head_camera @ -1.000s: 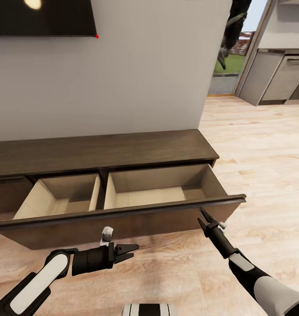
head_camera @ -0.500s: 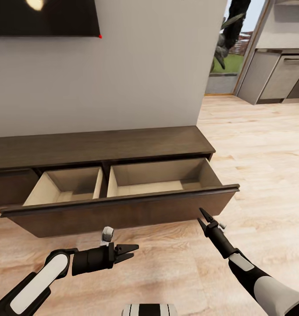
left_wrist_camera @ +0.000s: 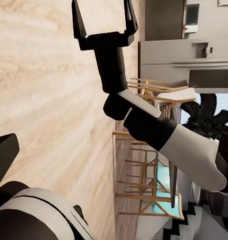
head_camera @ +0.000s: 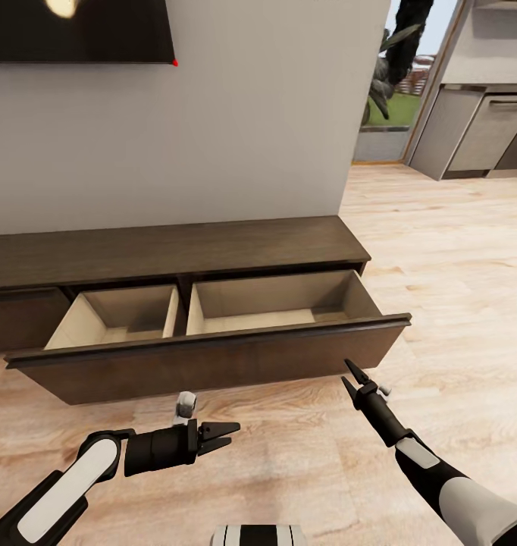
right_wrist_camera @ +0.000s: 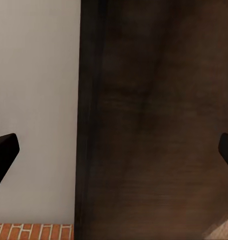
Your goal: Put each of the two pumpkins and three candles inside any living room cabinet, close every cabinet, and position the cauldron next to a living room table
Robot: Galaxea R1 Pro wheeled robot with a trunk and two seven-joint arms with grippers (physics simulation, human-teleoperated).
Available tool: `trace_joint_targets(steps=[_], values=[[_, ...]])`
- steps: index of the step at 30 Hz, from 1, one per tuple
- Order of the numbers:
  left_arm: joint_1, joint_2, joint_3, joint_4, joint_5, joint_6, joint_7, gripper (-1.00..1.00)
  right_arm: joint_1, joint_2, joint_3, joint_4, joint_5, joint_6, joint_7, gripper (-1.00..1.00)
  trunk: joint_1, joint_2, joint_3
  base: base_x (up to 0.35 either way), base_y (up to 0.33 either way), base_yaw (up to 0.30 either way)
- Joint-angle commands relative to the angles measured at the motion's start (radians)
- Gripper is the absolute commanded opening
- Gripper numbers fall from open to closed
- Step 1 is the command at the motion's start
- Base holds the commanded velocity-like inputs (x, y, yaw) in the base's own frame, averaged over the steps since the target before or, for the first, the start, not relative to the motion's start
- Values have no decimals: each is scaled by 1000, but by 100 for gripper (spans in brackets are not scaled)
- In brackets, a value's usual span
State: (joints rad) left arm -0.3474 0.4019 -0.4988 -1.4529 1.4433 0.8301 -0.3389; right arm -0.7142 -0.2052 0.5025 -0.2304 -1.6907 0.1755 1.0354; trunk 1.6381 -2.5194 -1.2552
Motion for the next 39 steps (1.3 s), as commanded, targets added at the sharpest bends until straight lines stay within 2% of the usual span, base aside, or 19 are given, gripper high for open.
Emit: trace_joint_targets(steps=[1,19,39], values=[[-1,1,-1,0,0,1,-3,100,-1,0,5,0,-11,10,3,100,0,0,-1,0,0,0],[-1,0,-1,0,0,1,-3,100,-1,0,5,0,-10,10,3,100,0,0,-1,0,0,0],[-1,1,-1,0,2,1,-3,100,-1,-2,5,2,-10,16,-7,100,-9,4,77,0,0,0]])
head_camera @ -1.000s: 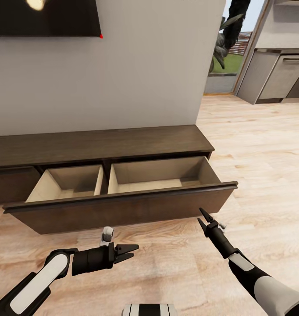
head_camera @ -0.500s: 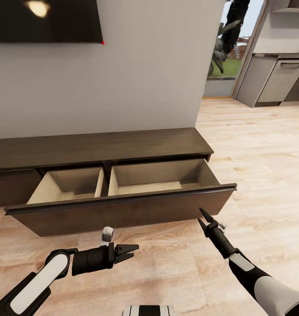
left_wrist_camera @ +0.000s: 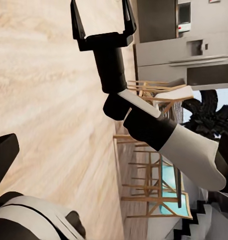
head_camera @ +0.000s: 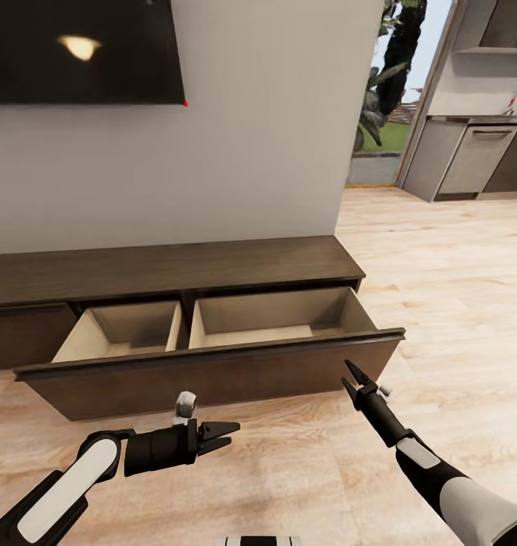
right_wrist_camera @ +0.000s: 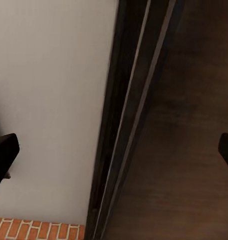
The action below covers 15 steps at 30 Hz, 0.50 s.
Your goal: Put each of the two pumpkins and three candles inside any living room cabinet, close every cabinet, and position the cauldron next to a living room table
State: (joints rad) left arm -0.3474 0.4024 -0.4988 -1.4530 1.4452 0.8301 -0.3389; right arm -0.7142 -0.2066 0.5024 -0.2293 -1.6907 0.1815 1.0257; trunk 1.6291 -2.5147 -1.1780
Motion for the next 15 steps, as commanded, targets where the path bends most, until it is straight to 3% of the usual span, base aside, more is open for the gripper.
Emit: trace_joint_targets(steps=[1,15], values=[[-1,1,-1,0,0,1,-3,100,-1,-1,5,0,-11,10,3,100,-1,0,3,0,0,0],[-1,1,6,6,1,1,-3,100,-1,2,5,13,-11,4,-8,100,-7,3,57,0,0,0]])
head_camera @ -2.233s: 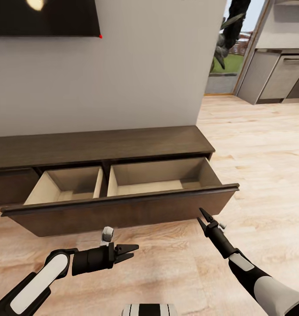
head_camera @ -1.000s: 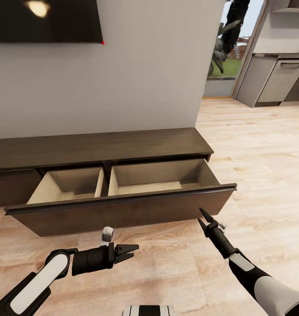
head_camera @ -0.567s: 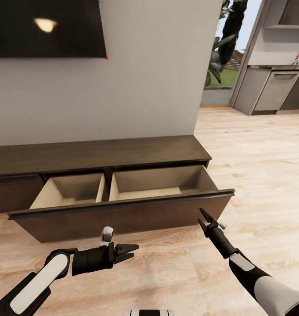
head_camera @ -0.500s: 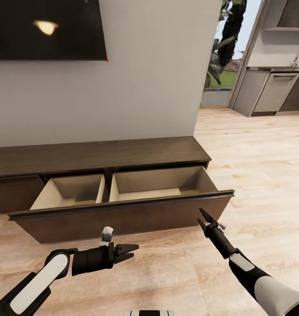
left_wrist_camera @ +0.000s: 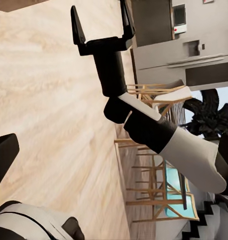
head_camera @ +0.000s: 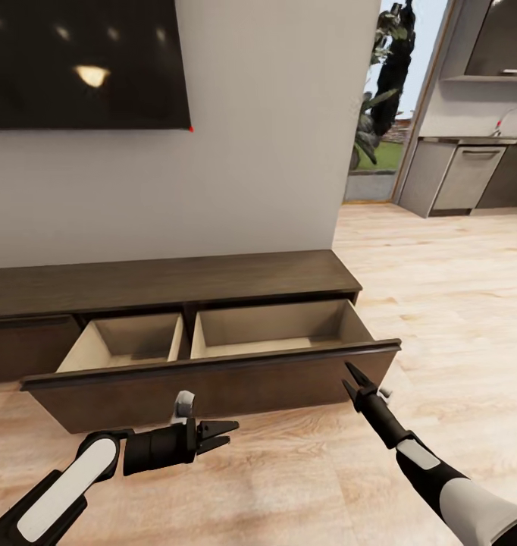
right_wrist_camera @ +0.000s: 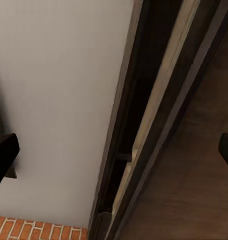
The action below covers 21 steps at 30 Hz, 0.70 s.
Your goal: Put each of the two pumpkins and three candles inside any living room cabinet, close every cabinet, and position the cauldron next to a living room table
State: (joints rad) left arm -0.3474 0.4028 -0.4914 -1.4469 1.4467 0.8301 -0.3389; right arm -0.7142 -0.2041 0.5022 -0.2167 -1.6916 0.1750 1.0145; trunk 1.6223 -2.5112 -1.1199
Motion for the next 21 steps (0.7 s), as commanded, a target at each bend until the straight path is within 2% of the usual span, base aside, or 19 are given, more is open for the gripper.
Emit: trace_joint_targets(steps=[1,6,13,21], values=[[-1,1,-1,1,0,1,-3,100,-1,0,5,1,-10,10,1,100,-1,0,3,0,0,0],[-1,1,-1,18,-1,1,-3,100,-1,-6,6,4,-11,10,-12,100,-3,1,22,0,0,0],[-1,1,-1,22,-1,1,-3,100,1,-62,6,5,-11,18,-14,100,-6,3,50,0,0,0],[-1,1,-1,22,0,1,-2,100,4,-94,7,40,-9,22,-11,100,-10,5,80,0,0,0]])
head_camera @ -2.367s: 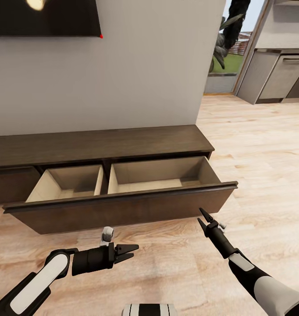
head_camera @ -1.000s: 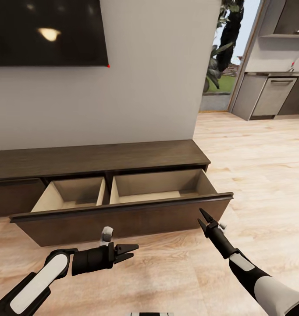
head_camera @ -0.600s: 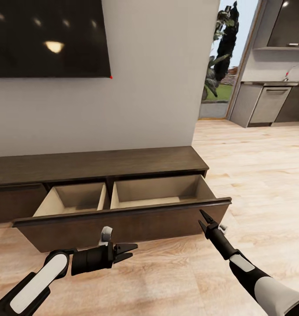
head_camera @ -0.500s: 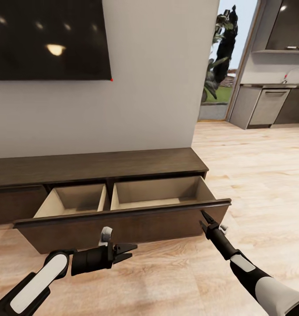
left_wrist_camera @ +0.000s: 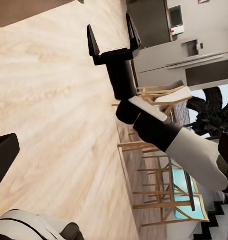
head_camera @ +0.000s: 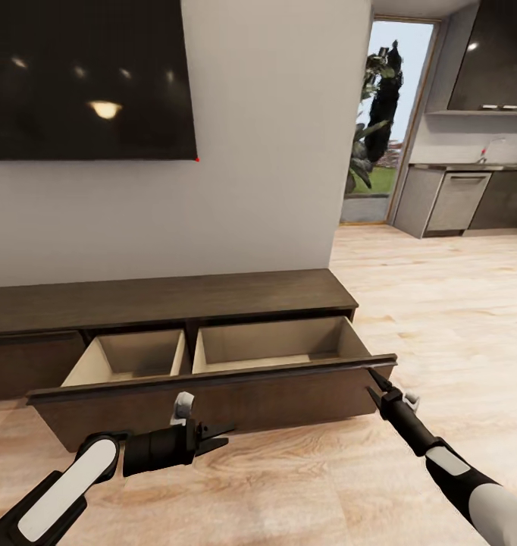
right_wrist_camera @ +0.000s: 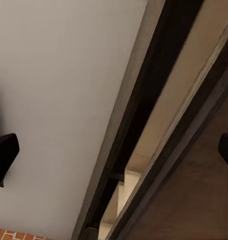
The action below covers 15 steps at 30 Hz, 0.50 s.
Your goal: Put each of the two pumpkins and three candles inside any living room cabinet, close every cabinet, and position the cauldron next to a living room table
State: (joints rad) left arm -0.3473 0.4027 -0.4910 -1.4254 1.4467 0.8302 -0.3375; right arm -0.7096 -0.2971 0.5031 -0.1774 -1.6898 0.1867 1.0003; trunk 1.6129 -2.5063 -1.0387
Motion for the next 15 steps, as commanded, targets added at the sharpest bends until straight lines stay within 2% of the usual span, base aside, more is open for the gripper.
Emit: trace_joint_targets(steps=[1,4,8,12,15], values=[[-1,0,-1,0,0,1,-3,100,0,-2,6,8,-10,12,4,100,-1,0,3,0,0,0],[-1,0,-1,0,0,1,-3,100,10,-5,6,48,-10,42,6,100,-2,1,15,0,0,0],[-1,0,-1,0,0,1,-3,100,55,-12,6,75,-11,107,7,100,-4,2,30,0,0,0],[-1,1,-1,0,0,1,-3,100,81,-61,6,96,-11,133,8,100,-6,2,46,0,0,0],[-2,1,-1,0,0,1,-3,100,86,-76,7,150,-10,144,9,100,-7,3,57,0,0,0]])
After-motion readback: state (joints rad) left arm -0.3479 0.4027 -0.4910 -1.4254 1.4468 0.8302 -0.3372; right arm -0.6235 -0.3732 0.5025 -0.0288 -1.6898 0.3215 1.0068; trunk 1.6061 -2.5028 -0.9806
